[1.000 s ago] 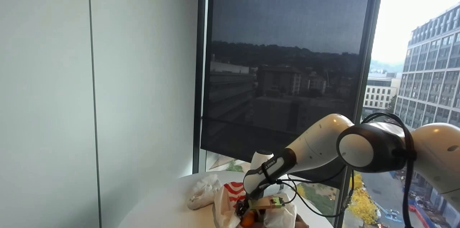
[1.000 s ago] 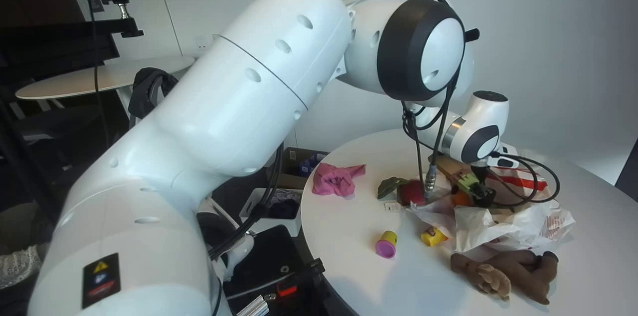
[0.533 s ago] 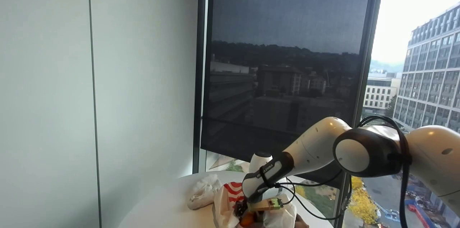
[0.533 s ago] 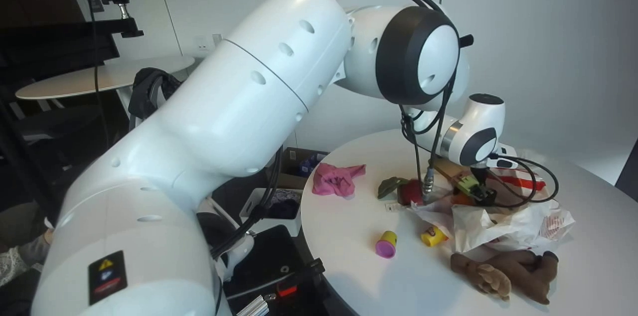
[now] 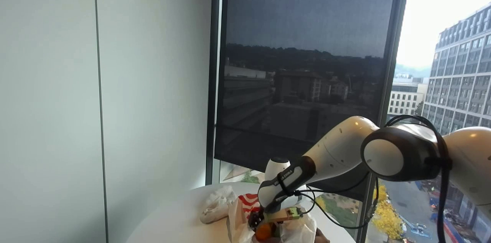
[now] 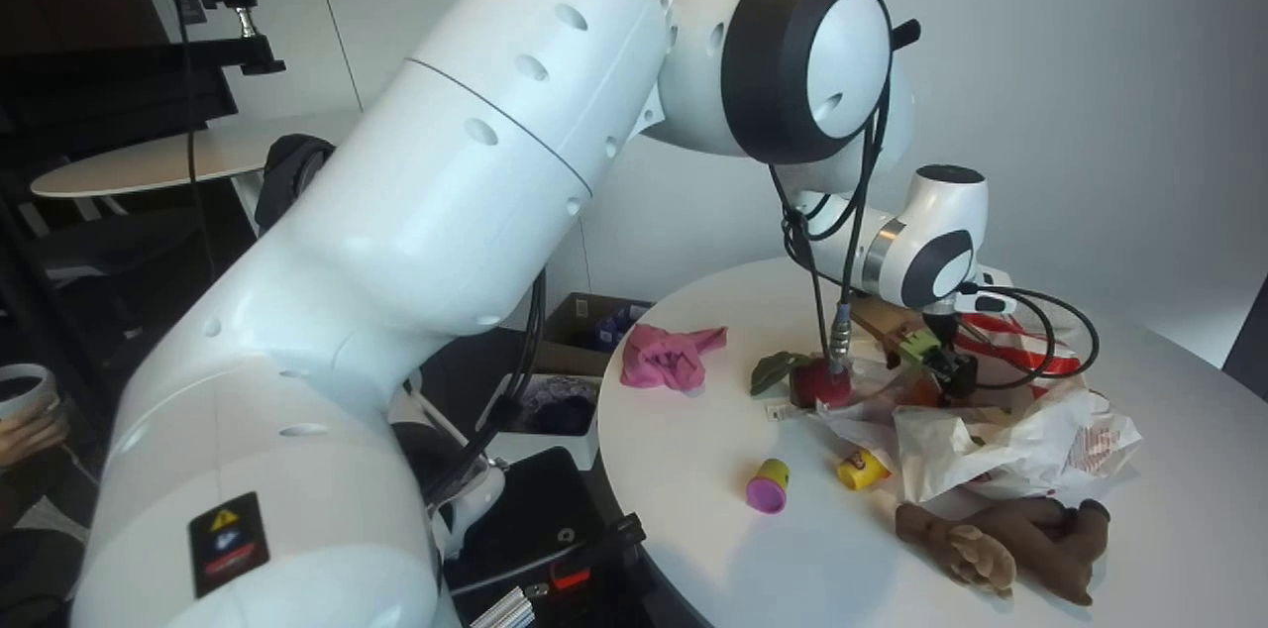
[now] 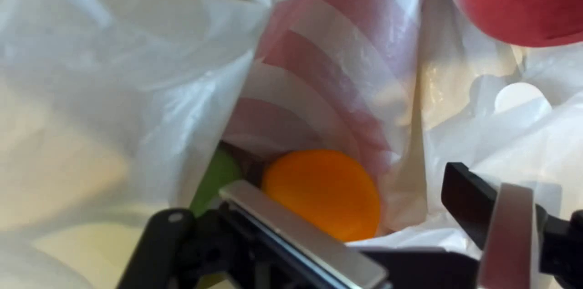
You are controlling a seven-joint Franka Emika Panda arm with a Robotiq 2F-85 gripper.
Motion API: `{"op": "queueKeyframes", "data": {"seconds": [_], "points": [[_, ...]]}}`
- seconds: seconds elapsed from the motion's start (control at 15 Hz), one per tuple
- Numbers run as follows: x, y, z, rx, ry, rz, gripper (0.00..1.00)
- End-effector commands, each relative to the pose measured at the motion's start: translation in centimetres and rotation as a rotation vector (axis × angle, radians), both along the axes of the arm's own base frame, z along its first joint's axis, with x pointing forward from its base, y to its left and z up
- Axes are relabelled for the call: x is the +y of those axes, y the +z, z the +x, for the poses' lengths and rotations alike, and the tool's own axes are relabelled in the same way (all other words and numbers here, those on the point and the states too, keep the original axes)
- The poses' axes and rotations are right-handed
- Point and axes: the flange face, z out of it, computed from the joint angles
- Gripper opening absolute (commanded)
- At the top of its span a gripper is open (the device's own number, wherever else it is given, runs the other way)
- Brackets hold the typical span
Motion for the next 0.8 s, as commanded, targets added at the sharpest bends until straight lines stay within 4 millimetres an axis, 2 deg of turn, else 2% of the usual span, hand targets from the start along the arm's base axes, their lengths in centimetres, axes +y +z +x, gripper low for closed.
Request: {"op": "queueKeyframes", "data": {"seconds": [0.0,0.2,0.4,0.53,0.73], "points": [[0.2,4.8,-3.7,-0.010,0.011,0.005,1.00],[0.8,7.4,-6.2,-0.011,0.040,0.049,1.00],[1.9,8.8,-9.5,0.048,0.103,0.098,1.00],[3.0,9.0,-12.2,0.107,0.185,0.125,1.00],[5.0,7.7,-16.2,0.181,0.325,0.117,1.00]]}}
